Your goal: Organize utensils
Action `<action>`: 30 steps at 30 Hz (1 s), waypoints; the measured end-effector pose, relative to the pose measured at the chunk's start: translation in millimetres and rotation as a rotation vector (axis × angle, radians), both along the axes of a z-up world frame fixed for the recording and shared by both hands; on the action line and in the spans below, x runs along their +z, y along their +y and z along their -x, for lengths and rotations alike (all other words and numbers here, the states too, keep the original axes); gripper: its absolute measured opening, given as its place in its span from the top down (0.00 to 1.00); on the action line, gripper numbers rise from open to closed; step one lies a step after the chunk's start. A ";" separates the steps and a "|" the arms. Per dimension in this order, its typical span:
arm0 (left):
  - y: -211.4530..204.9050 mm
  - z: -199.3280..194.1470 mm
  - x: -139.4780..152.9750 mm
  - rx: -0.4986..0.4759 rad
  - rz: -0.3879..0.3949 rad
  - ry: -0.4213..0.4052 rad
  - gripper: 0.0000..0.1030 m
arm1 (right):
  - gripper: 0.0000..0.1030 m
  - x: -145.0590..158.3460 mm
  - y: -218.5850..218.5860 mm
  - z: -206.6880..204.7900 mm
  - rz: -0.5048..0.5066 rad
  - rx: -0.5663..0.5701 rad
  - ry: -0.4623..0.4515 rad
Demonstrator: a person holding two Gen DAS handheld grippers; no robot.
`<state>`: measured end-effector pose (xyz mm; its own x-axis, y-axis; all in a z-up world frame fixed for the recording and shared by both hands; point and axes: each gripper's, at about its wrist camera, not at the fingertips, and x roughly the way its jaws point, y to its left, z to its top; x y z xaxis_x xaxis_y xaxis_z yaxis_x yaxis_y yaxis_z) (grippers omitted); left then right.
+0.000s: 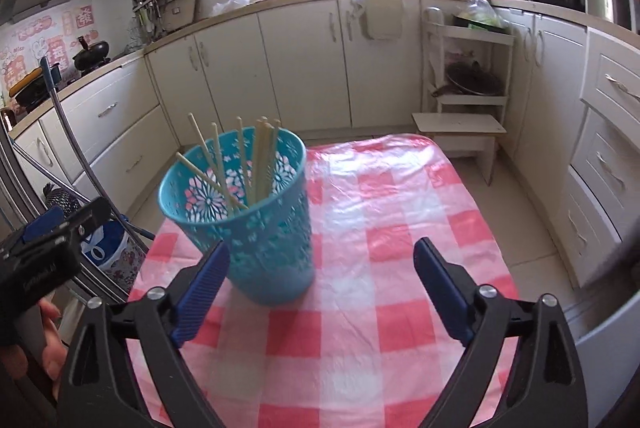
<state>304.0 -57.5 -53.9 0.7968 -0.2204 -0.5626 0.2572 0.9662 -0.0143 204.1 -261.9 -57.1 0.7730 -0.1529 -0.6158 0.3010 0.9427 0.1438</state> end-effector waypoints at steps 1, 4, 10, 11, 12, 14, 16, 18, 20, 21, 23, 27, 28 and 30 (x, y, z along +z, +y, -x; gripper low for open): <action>-0.3 2.4 0.4 -0.005 -0.010 0.008 0.08 | 0.11 -1.0 -0.5 5.6 0.001 -0.009 0.009; 2.6 11.4 0.1 0.011 -0.050 0.039 0.08 | 0.07 -3.4 0.6 18.9 0.002 -0.019 0.037; 11.1 40.3 -2.8 -0.001 -0.079 0.136 0.08 | 0.07 -7.2 15.2 42.6 -0.017 -0.007 0.126; 13.2 47.7 -1.3 -0.002 -0.075 0.134 0.08 | 0.07 -6.3 19.1 47.7 -0.016 -0.001 0.125; 15.3 56.4 0.8 -0.003 -0.068 0.135 0.08 | 0.07 -3.5 24.0 54.6 -0.010 0.013 0.121; 19.6 71.0 5.3 0.003 -0.054 0.140 0.08 | 0.07 0.8 31.2 64.5 -0.002 0.040 0.118; 23.5 84.9 9.7 0.013 -0.046 0.138 0.08 | 0.07 6.7 36.5 75.4 0.000 0.062 0.115; 26.2 98.6 12.5 0.020 -0.051 0.136 0.08 | 0.07 13.1 38.8 87.4 -0.004 0.075 0.101; 28.8 115.0 16.5 0.025 -0.056 0.133 0.08 | 0.07 20.5 38.0 102.0 -0.019 0.083 0.077; 29.7 121.1 18.0 0.020 -0.054 0.133 0.08 | 0.07 23.9 37.0 110.3 -0.038 0.090 0.071; 33.4 134.1 22.1 0.008 -0.049 0.136 0.08 | 0.07 29.0 35.5 120.6 -0.081 0.103 0.065; 38.7 163.4 33.2 -0.020 -0.054 0.137 0.08 | 0.07 37.5 40.0 144.3 -0.102 0.114 0.069; 39.6 169.6 35.8 -0.026 -0.053 0.148 0.08 | 0.07 39.4 42.1 150.9 -0.103 0.117 0.075; 41.6 178.8 38.7 -0.019 -0.061 0.174 0.08 | 0.07 42.8 46.0 164.0 -0.098 0.110 0.095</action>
<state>125.2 -15.9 -15.2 0.6822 -0.1959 -0.7044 0.2739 0.9617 -0.0021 40.1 -215.8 -14.3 0.7197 -0.0067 -0.6943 0.2138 0.9535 0.2124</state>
